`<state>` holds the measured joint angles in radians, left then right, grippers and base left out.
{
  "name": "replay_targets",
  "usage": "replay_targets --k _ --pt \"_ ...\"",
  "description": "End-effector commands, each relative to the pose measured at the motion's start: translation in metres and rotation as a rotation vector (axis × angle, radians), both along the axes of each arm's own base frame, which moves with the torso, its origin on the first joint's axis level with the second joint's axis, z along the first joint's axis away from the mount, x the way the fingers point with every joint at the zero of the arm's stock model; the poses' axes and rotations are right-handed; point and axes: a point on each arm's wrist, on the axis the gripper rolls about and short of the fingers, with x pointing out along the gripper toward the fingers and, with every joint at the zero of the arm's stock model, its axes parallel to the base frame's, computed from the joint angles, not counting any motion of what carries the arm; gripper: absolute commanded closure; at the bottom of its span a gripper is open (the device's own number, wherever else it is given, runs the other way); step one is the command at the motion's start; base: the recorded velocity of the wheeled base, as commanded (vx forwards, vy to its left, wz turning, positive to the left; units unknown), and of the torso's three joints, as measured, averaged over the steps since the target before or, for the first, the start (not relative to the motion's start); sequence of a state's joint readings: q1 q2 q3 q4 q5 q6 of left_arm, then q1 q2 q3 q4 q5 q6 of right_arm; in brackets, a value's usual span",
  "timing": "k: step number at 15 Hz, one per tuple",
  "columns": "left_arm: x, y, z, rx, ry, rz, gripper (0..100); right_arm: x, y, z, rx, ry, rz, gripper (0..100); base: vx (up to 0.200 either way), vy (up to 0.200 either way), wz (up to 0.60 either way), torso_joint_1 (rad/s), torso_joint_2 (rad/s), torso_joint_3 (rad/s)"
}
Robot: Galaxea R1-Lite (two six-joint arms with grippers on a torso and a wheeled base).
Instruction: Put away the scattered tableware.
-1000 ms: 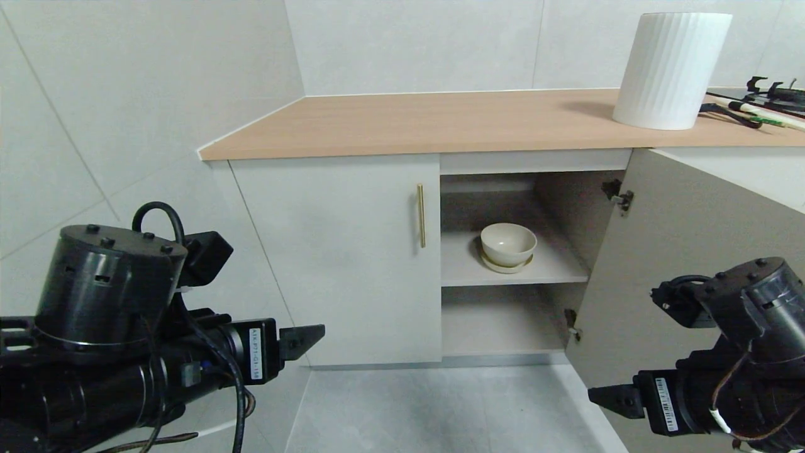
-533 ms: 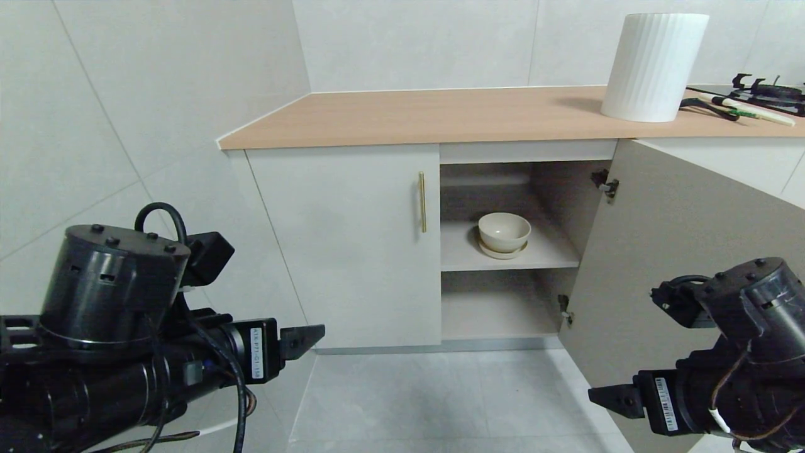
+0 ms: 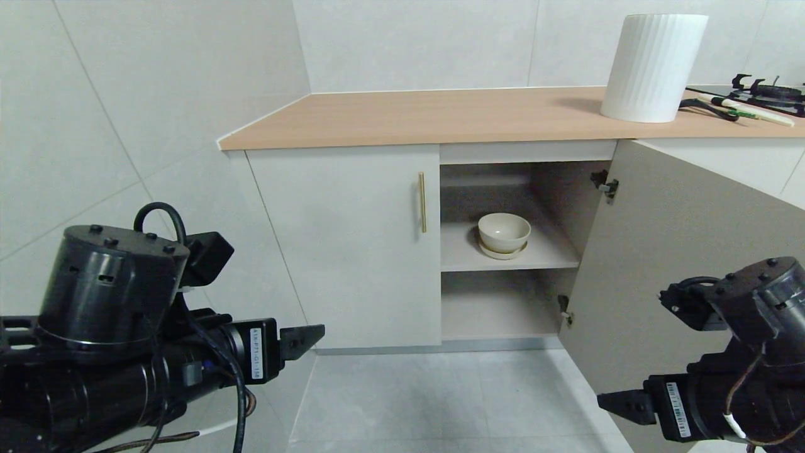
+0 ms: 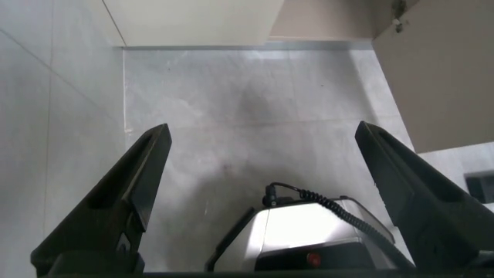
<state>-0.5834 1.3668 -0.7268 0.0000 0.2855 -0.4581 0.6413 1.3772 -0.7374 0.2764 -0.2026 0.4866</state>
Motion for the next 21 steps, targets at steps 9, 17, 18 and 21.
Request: replay_targets --k 9,17,18,21 --pt "-0.001 0.001 0.001 -0.002 -0.003 0.001 0 -0.011 -0.009 0.021 -0.002 0.001 -0.002 0 0.0 -0.022 0.0 0.0 0.0 0.0" --pt "0.0 0.0 0.0 0.004 -0.001 0.007 0 -0.019 -0.015 0.02 -0.055 0.034 0.028 0 0.0 -0.15 0.0 0.002 0.0 0.003" --pt "0.0 0.0 0.0 0.003 -0.003 0.007 0 -0.021 -0.016 0.02 -0.064 0.037 0.036 0 0.0 -0.2 0.0 -0.002 0.01 -0.002" --pt "0.0 0.0 0.0 0.003 -0.003 0.007 0 -0.025 -0.021 0.02 -0.11 0.048 0.037 0 0.0 -0.2 0.0 0.004 0.01 -0.002"
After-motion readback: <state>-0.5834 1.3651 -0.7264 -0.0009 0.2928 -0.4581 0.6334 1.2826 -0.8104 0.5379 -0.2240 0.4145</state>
